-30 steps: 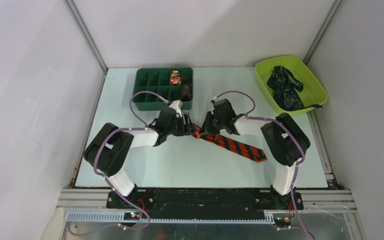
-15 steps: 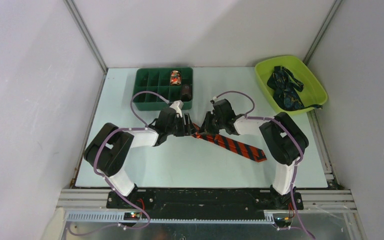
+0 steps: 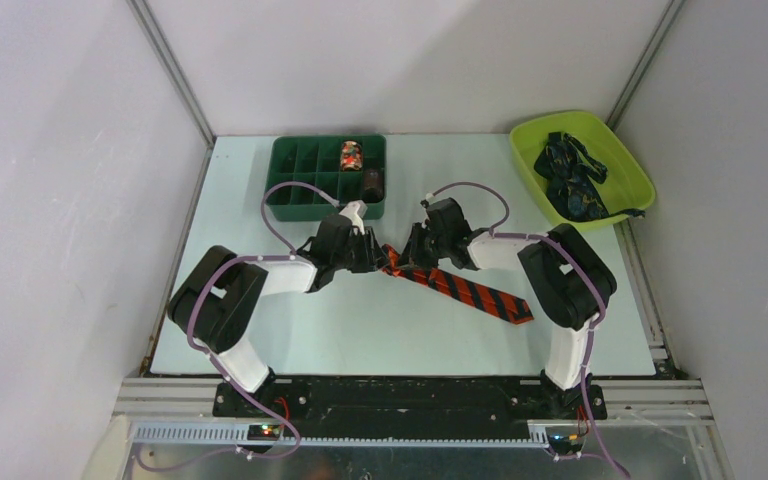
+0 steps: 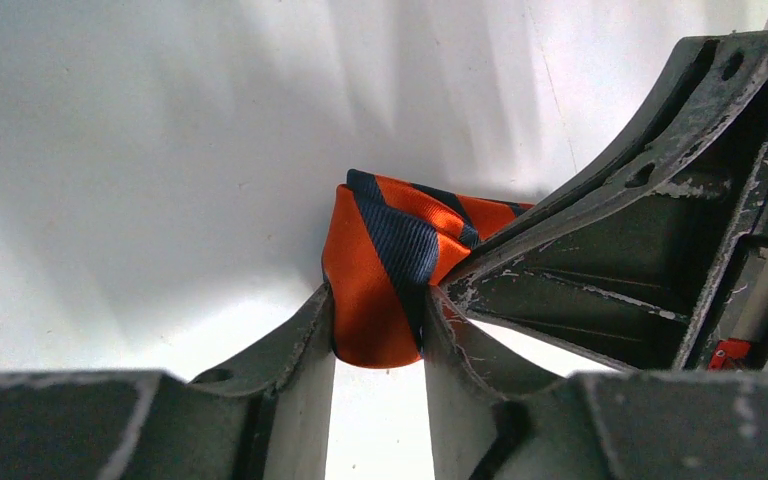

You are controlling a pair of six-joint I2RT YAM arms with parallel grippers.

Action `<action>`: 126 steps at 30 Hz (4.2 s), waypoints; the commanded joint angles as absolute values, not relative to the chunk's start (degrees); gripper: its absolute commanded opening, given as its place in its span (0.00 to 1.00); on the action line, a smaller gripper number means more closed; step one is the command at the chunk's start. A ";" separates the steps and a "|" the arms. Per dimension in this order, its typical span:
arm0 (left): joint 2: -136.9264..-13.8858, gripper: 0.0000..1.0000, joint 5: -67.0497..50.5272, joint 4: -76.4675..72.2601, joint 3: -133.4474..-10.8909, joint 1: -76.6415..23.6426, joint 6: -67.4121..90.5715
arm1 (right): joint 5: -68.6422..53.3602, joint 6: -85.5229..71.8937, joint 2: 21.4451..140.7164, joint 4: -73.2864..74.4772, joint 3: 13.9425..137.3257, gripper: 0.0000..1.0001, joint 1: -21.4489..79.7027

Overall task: Roll the ties
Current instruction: Roll the tie at the center of the board.

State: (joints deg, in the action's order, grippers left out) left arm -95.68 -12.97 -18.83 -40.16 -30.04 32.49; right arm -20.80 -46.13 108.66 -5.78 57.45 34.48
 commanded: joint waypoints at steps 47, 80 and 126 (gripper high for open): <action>-104.49 0.25 47.44 13.25 -63.55 -52.81 16.52 | -13.18 -39.43 87.83 2.55 51.21 0.18 26.02; -107.48 0.50 37.73 12.16 -64.83 -56.51 16.86 | -14.41 -39.81 88.38 2.02 50.57 0.18 24.67; -95.18 0.65 29.64 11.79 -65.45 -54.45 17.67 | -14.27 -33.32 87.16 1.71 52.06 0.41 20.80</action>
